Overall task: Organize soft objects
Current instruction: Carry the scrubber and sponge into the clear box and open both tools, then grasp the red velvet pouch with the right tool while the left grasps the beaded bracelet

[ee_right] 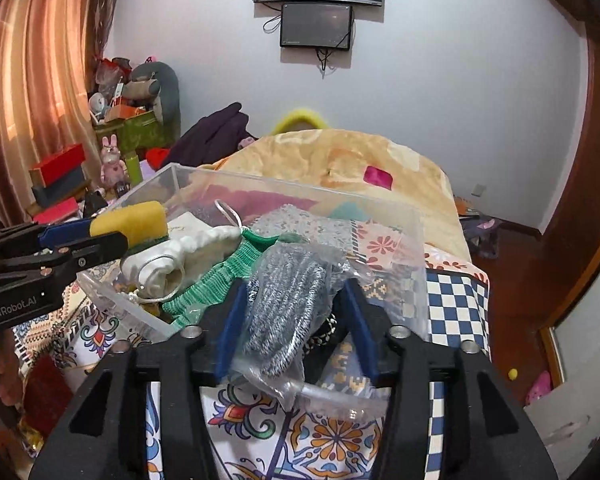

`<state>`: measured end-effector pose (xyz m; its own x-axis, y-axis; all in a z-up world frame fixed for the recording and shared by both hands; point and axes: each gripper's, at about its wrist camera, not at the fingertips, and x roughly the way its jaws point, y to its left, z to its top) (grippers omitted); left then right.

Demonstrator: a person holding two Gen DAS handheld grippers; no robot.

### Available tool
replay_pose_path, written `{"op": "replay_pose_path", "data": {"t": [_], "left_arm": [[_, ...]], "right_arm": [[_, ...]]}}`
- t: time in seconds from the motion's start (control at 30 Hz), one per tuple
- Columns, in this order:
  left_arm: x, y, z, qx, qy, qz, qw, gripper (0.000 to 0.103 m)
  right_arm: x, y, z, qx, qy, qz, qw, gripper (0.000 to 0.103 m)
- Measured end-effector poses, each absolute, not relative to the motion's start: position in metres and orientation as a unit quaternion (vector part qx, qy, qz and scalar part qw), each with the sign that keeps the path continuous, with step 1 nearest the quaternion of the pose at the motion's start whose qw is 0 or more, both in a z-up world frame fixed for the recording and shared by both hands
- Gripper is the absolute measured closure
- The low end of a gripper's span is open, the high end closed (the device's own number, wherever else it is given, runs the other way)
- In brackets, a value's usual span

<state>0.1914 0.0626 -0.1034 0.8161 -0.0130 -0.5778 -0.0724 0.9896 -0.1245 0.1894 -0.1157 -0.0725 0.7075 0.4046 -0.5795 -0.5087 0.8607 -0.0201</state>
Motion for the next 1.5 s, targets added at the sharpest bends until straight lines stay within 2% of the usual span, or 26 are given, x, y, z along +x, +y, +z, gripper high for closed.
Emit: {"op": "replay_pose_path", "data": {"t": [0.27, 0.4, 0.5, 0.53, 0.73, 1.1, 1.5], "left_arm": [[0.165, 0.059, -0.085, -0.074, 0.278, -0.004, 0.958, 0.051], [0.145, 0.056, -0.068, -0.063, 0.251, -0.007, 0.966, 0.042], [0.128, 0.058, -0.058, -0.058, 0.236, -0.008, 0.970, 0.031], [0.122, 0.059, -0.055, -0.058, 0.233, -0.008, 0.971, 0.027], [0.096, 0.067, -0.060, -0.050, 0.246, -0.001, 0.968, 0.023], [0.068, 0.092, -0.121, -0.041, 0.323, 0.041, 0.945, 0.023], [0.072, 0.109, -0.174, -0.019, 0.371, 0.090, 0.924, 0.023]], "right_arm": [[0.165, -0.125, -0.049, -0.068, 0.248, 0.259, 0.931, 0.029], [0.152, -0.128, -0.036, -0.054, 0.231, 0.277, 0.931, 0.023], [0.140, -0.129, -0.033, -0.049, 0.223, 0.293, 0.928, 0.021], [0.136, -0.127, -0.033, -0.049, 0.222, 0.299, 0.927, 0.021], [0.120, -0.110, -0.044, -0.051, 0.233, 0.335, 0.912, 0.021], [0.096, -0.062, -0.092, -0.074, 0.302, 0.389, 0.867, 0.021], [0.093, -0.024, -0.140, -0.119, 0.368, 0.420, 0.821, 0.021]]}}
